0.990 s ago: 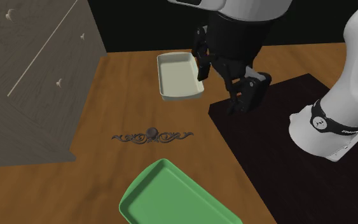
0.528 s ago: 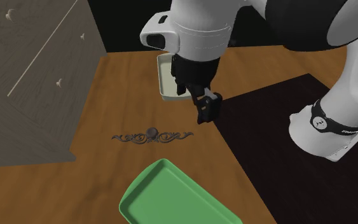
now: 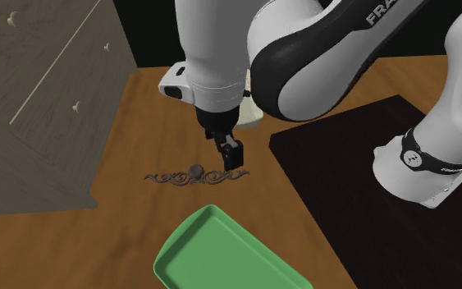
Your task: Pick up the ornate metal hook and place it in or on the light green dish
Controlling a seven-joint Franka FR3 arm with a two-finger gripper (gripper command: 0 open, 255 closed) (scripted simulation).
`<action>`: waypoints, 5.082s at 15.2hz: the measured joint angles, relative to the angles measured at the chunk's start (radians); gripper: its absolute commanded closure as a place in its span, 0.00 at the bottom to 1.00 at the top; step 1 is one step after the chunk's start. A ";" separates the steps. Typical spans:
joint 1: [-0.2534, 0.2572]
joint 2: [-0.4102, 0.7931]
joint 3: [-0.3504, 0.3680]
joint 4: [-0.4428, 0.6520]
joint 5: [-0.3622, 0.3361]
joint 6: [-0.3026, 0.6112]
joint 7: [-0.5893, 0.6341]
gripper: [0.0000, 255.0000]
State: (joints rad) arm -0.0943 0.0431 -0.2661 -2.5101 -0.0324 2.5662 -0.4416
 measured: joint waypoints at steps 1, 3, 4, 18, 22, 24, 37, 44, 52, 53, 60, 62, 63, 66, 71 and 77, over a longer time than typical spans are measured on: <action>-0.009 0.044 -0.003 0.015 0.029 0.028 -0.032 0.00; -0.030 0.121 0.001 0.051 0.086 0.067 -0.095 0.00; -0.047 0.166 0.006 0.072 0.118 0.088 -0.131 0.00; -0.169 0.502 0.118 0.252 0.289 0.235 -0.286 0.00; -0.171 0.505 0.119 0.254 0.290 0.237 -0.287 0.00; -0.171 0.506 0.119 0.254 0.290 0.237 -0.287 1.00; -0.164 0.478 0.108 0.246 0.282 0.217 -0.282 1.00; -0.135 0.384 0.073 0.219 0.247 0.150 -0.253 1.00; -0.107 0.279 0.036 0.202 0.198 0.064 -0.217 1.00; -0.105 0.268 0.032 0.205 0.192 0.050 -0.213 1.00; -0.055 0.178 0.026 0.169 0.144 0.001 -0.132 1.00; -0.021 0.154 0.037 0.131 0.131 0.017 -0.077 1.00; -0.003 0.136 0.042 0.115 0.121 0.015 -0.047 1.00; 0.050 0.108 0.067 0.081 0.102 0.024 0.044 1.00; 0.132 0.076 0.114 0.044 0.076 0.032 0.196 1.00; 0.229 0.055 0.180 0.035 0.052 0.023 0.378 1.00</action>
State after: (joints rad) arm 0.1350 0.0985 -0.0856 -2.4755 0.0196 2.5893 -0.0635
